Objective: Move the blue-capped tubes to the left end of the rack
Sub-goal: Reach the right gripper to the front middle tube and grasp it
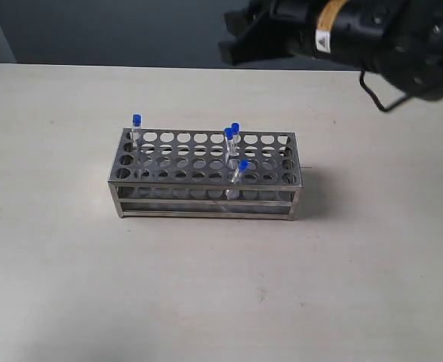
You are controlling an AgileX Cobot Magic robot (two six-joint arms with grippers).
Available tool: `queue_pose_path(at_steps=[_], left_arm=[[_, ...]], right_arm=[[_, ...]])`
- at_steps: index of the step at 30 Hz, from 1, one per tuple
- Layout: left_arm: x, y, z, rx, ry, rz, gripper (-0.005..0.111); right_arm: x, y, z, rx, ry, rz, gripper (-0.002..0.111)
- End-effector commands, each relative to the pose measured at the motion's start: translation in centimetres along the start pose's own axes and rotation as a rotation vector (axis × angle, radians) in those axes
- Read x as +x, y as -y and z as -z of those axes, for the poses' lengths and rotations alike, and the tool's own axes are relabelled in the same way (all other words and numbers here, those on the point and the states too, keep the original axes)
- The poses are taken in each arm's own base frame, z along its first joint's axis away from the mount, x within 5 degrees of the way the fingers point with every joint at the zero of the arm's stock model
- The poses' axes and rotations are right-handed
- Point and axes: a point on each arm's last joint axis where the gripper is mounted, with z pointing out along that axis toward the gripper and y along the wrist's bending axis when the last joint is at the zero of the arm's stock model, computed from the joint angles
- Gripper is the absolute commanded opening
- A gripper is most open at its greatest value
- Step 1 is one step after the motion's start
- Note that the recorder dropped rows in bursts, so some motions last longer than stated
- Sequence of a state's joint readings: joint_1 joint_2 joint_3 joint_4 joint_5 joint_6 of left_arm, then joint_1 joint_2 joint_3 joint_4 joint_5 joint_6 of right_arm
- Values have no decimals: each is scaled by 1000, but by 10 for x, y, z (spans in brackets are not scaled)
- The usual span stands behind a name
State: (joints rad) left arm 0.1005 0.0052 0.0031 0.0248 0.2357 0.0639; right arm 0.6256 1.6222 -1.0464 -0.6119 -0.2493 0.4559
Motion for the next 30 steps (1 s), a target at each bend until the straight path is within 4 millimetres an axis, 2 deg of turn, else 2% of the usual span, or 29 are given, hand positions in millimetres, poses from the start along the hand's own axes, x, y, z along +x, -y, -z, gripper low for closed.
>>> queue_pose_path(at_steps=[1, 4, 7, 14, 22, 30], left_arm=[[-2, 0, 1, 3, 14, 2, 1], [-2, 0, 1, 3, 14, 2, 1], [-2, 0, 1, 3, 14, 2, 1], [-2, 0, 1, 3, 14, 2, 1], [-2, 0, 1, 3, 14, 2, 1], [-2, 0, 1, 3, 14, 2, 1]], right_arm=[[43, -15, 28, -82, -7, -52, 41], [70, -25, 38, -129, -22, -86, 41], [88, -27, 40, -118, -48, -127, 41], [102, -32, 28, -166, -18, -149, 41], [128, -34, 16, -175, -102, -189, 41], [131, -39, 16, -226, -135, -201, 41]])
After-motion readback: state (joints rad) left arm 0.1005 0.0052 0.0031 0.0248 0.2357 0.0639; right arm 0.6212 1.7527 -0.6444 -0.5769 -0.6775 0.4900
